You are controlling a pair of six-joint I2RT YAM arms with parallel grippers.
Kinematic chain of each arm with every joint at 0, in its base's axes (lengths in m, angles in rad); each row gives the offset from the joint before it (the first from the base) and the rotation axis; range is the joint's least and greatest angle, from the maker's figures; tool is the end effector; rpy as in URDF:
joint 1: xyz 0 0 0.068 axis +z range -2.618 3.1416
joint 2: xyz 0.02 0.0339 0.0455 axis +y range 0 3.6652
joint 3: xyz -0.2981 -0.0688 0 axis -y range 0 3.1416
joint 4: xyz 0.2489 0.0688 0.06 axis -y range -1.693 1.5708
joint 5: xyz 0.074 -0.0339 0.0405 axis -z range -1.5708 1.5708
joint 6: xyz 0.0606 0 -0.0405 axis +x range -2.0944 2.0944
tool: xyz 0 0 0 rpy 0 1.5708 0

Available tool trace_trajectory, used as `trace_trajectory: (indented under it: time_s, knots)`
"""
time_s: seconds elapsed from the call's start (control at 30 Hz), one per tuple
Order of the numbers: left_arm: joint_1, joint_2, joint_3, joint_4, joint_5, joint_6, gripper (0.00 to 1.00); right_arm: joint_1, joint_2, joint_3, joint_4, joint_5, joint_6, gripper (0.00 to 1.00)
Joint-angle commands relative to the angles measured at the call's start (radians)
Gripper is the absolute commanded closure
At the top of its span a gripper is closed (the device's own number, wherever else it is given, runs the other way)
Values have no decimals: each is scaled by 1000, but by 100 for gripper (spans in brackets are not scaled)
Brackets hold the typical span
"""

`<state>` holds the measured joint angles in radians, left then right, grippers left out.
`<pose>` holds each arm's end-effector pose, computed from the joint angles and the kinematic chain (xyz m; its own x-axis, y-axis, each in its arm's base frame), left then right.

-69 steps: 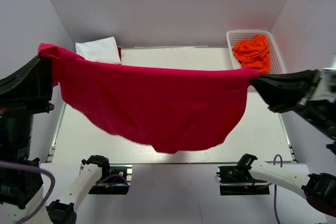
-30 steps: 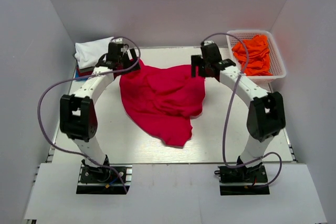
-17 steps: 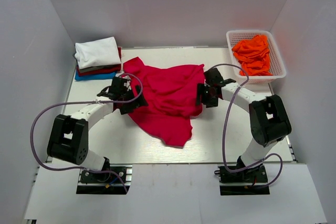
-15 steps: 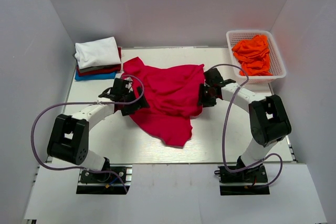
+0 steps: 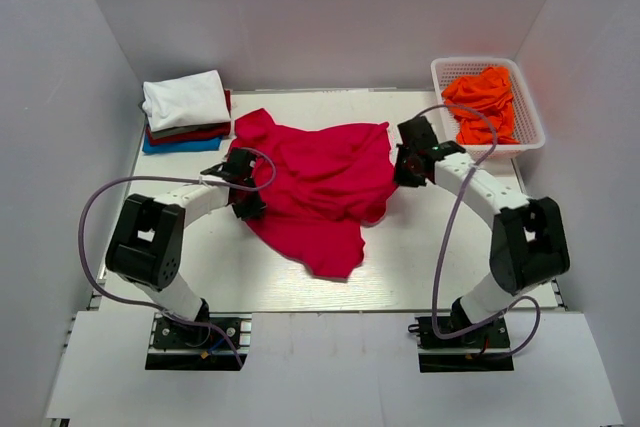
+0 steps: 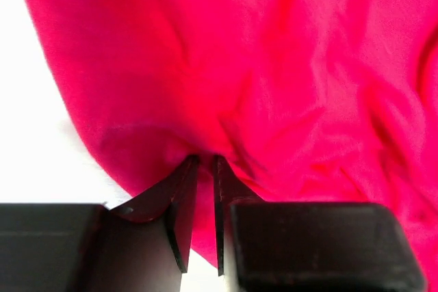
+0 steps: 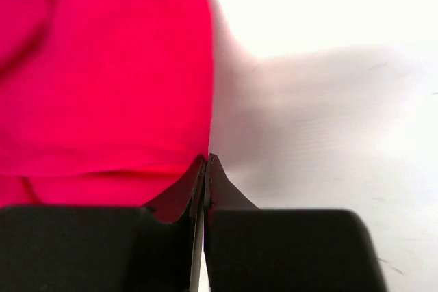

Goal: Fold and stack the t-shirts
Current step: Flatten out the tshirt

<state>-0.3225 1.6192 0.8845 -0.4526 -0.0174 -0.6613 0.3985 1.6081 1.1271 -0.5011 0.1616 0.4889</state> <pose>0.2941 -0.0972 0.1641 -0.8850 -0.3517 -0.3052 -0.2950 0.9305 -0.2171 0.3299 0.1283 0.2381 -0.8179 0.1586 -0.5531 0.0946 0.9852 0.1427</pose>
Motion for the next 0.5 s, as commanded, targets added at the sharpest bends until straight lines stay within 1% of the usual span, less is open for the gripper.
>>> trace_trajectory:
  time_s: [0.0,0.03,0.07,0.13,0.17,0.23,0.3,0.33,0.4,0.43,0.47]
  knots:
    - [19,74,20,-188,-220,-40,73,-42,-91,100,-100,209,-12,100]
    - [19,86,42,-214,-284,-55,73,-49,-103,106,-140,249,-24,100]
    - [19,99,42,-239,-303,-55,73,-81,-106,117,-154,284,-29,100]
    - [19,113,76,-248,-348,-67,73,-104,-125,117,-189,314,-39,100]
    - [19,113,85,-259,-363,-67,73,-130,-128,111,-188,350,-53,100]
    - [28,122,123,-290,-426,-67,72,-173,-137,105,-189,360,-79,100]
    - [28,122,175,-328,-490,-67,72,-205,-143,111,-192,417,-108,100]
    - [28,122,192,-337,-510,-67,72,-226,-148,112,-188,436,-113,100]
    - [37,133,249,-347,-535,-48,72,-245,-155,112,-153,425,-177,100]
    - [37,142,270,-347,-535,-32,70,-263,-163,111,-136,412,-200,100]
    - [37,156,292,-347,-535,-17,70,-266,-168,109,-69,398,-248,100]
